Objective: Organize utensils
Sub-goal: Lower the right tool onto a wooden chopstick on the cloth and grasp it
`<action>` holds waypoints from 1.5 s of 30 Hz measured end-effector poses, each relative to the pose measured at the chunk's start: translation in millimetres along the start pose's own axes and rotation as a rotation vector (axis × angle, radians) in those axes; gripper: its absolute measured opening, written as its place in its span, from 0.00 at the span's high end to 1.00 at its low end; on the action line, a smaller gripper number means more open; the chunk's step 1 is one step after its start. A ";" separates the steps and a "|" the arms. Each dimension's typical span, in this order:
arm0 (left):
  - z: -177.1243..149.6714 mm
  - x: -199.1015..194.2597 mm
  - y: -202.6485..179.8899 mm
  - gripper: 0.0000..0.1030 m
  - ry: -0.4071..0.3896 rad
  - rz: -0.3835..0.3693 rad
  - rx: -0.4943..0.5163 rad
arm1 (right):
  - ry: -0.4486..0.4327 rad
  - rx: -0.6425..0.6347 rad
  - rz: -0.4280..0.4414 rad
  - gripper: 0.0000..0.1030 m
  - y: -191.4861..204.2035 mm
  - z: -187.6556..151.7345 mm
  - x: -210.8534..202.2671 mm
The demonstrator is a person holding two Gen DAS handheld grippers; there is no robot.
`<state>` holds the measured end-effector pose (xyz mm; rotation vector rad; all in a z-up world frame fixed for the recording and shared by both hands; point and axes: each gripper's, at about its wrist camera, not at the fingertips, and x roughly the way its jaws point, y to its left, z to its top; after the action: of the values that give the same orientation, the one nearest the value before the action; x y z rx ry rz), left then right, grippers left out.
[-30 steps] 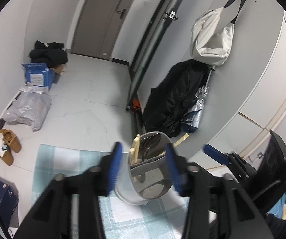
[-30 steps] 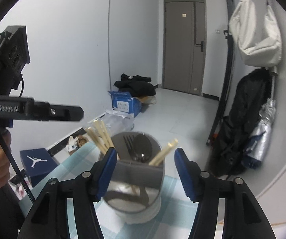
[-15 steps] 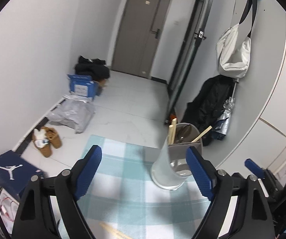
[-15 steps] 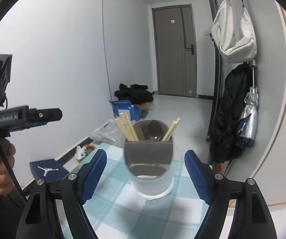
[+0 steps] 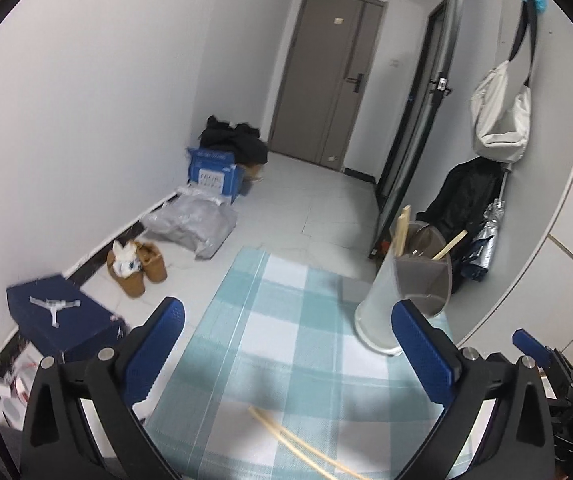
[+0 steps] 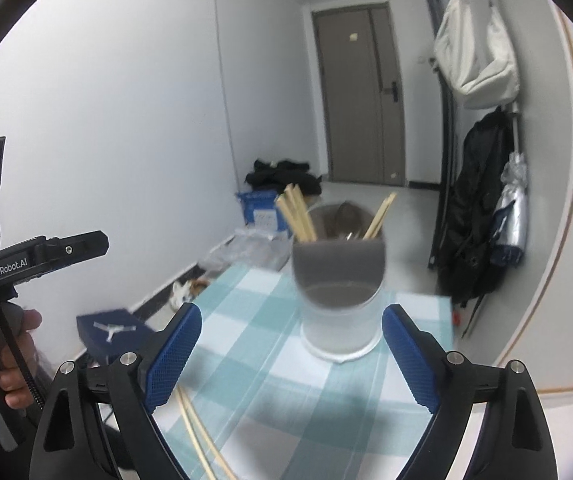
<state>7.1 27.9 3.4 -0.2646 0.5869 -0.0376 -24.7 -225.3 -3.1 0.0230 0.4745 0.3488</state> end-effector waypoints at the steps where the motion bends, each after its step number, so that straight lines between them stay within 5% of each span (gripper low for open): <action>1: -3.2 4.4 4.6 0.01 0.019 -0.007 -0.017 | 0.027 -0.002 0.016 0.10 2.4 -2.8 5.3; 11: -8.0 34.3 50.0 0.01 0.105 -0.007 -0.137 | 0.333 -0.082 0.070 0.13 29.5 -28.2 77.4; 22: -6.9 40.2 97.6 0.01 0.133 0.042 -0.297 | 0.560 -0.325 0.185 0.43 104.6 -75.8 157.8; 27: -7.4 47.1 109.1 0.01 0.124 0.094 -0.340 | 0.622 -0.415 0.217 0.65 124.8 -88.3 174.3; 38: -5.9 48.9 115.7 0.01 0.145 0.076 -0.388 | 0.654 -0.470 0.239 0.78 140.3 -85.6 186.0; 43: -6.8 52.4 120.8 0.01 0.156 0.085 -0.412 | 0.676 -0.488 0.265 0.96 149.1 -82.9 191.8; 45: -7.2 52.3 121.3 0.01 0.154 0.095 -0.418 | 0.672 -0.516 0.256 0.97 149.7 -84.5 189.2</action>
<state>41.9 137.5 -62.0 -0.6430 0.7579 0.1598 46.1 -26.1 -147.0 -0.5546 1.0368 0.7289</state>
